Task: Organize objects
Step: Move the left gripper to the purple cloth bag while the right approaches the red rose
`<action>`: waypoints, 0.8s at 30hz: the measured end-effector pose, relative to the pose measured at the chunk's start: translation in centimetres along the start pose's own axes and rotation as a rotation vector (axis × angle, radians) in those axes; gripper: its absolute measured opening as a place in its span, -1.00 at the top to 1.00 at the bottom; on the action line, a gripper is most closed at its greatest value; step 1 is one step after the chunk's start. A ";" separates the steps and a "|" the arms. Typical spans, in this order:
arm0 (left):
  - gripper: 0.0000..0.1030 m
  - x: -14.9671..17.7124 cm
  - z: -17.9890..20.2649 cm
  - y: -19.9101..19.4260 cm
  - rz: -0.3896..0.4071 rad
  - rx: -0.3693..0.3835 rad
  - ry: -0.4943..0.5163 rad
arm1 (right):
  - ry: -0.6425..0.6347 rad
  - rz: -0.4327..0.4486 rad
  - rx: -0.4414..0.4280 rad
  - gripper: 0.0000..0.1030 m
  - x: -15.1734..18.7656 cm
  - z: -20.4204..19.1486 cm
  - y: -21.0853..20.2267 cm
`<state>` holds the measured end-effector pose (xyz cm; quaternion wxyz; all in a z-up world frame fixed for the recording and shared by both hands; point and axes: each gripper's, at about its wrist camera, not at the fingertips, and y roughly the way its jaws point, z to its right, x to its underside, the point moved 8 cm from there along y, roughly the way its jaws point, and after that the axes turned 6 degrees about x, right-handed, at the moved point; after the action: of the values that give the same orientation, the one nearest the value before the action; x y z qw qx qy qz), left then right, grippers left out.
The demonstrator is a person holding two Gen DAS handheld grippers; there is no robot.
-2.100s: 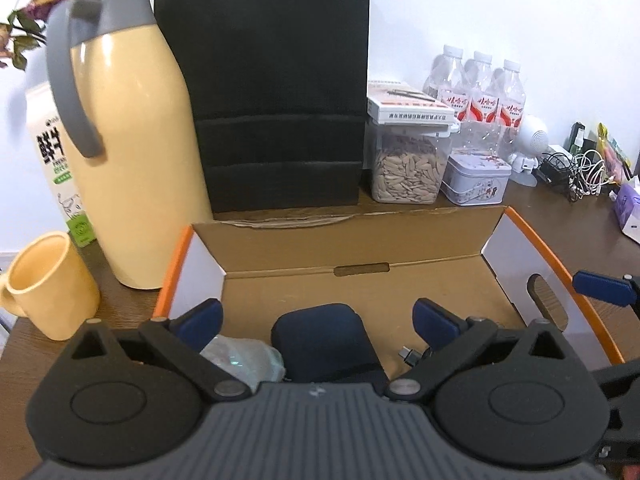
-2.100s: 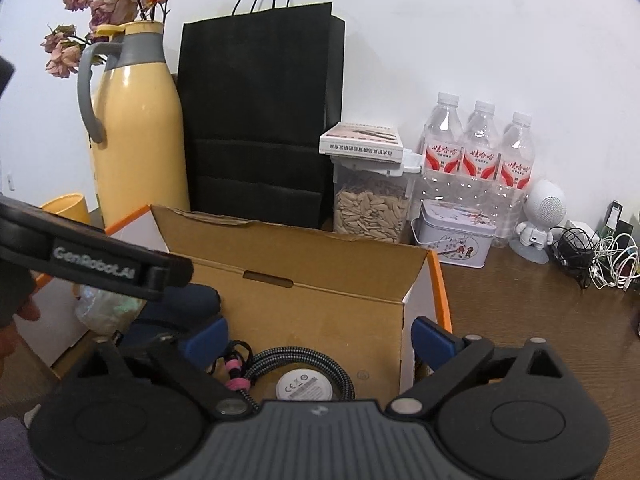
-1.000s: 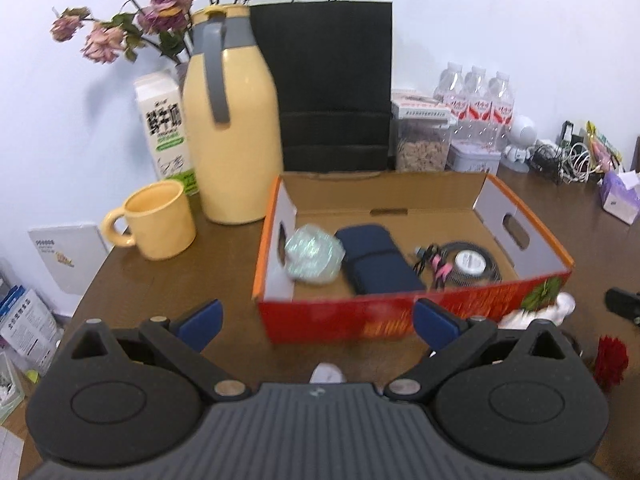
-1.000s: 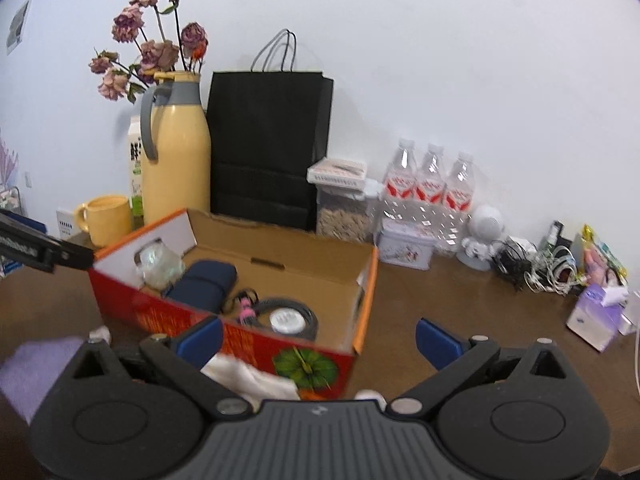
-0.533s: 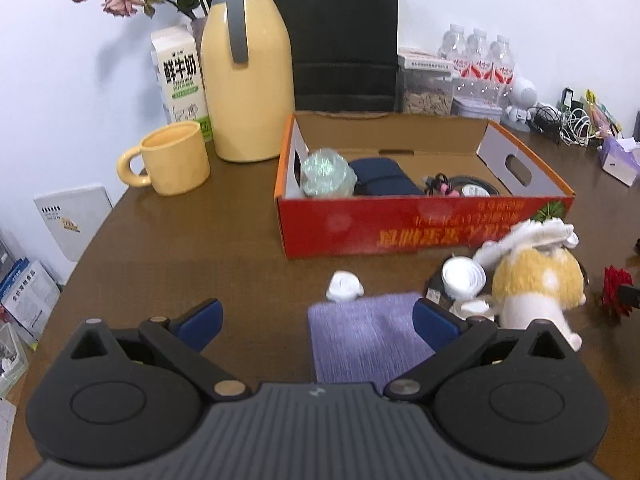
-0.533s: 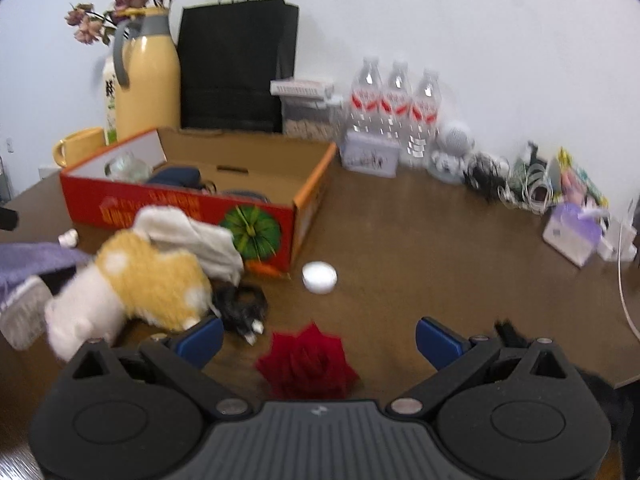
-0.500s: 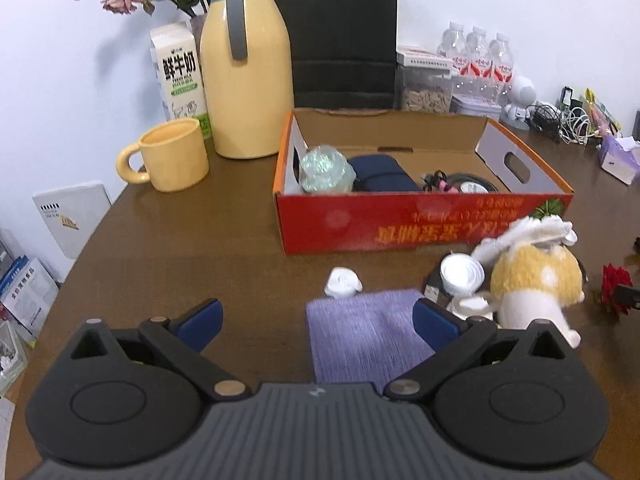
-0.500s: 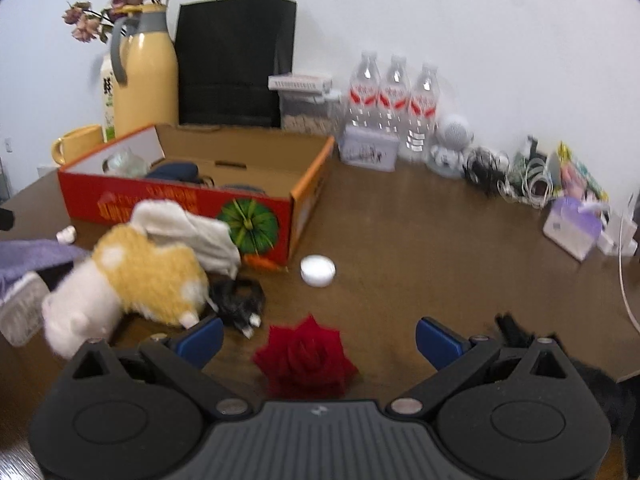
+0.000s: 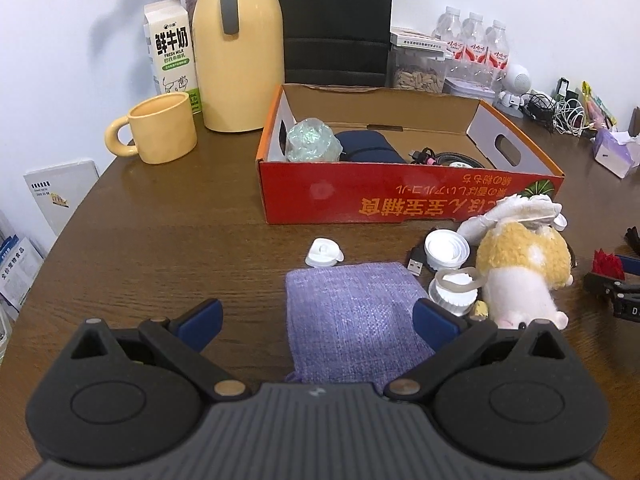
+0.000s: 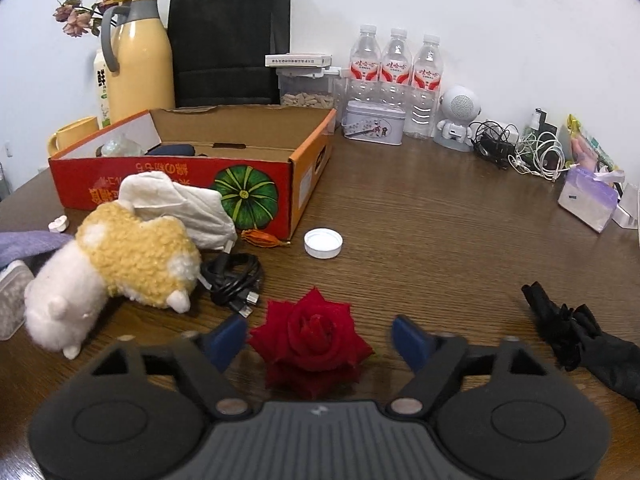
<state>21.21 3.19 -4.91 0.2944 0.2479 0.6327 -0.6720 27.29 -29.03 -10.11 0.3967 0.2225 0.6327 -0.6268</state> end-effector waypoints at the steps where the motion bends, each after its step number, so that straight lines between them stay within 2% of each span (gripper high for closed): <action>1: -1.00 0.1 0.0 0.0 -0.002 0.001 -0.002 | 0.000 0.002 -0.001 -0.23 0.0 0.0 0.0; 4: -1.00 0.2 0.0 0.2 -0.006 0.001 -0.008 | -0.002 0.001 -0.007 0.02 0.3 -0.1 0.2; 5: -1.00 0.3 0.0 0.2 -0.008 0.000 -0.010 | -0.003 0.005 -0.010 0.04 0.4 -0.1 0.2; 12: -1.00 0.5 0.0 0.6 -0.032 0.005 -0.017 | -0.021 0.093 -0.003 0.07 0.1 -1.1 -1.0; 16: -1.00 0.4 0.4 0.9 -0.050 0.032 -0.026 | -0.010 0.141 -0.001 0.07 -0.1 -1.6 -2.0; 24: -1.00 -1.0 1.8 2.9 -0.153 0.061 0.004 | 0.004 0.172 -0.005 0.07 -0.2 -2.1 -2.7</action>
<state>24.00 1.39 -6.09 0.2332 0.2093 0.6294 -0.7111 24.82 -27.23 -8.53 0.4483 0.2762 0.6136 -0.5884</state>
